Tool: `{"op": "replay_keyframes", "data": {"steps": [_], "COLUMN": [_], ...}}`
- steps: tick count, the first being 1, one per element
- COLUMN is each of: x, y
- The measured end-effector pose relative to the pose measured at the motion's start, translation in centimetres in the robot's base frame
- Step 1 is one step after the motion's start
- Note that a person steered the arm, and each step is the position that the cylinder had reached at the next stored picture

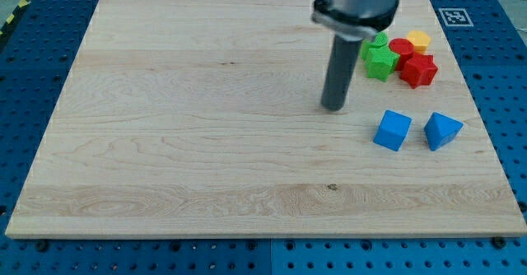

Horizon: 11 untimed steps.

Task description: Move the blue cube to the bottom left of the green star

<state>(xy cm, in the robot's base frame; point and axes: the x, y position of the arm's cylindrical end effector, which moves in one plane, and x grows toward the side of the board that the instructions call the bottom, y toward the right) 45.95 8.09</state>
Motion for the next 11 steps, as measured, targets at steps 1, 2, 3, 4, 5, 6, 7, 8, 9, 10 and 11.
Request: {"op": "replay_keyframes", "data": {"steps": [1,2,3,4,5,6,7,8,9,10,11], "x": [6.9,10.2,10.2,8.5,6.3,4.9,3.4,1.9,0.6,-0.9,-2.0], "y": [1.3,6.3,6.7,7.7,8.8,9.6,10.1,10.1,10.1,10.1,10.0]}}
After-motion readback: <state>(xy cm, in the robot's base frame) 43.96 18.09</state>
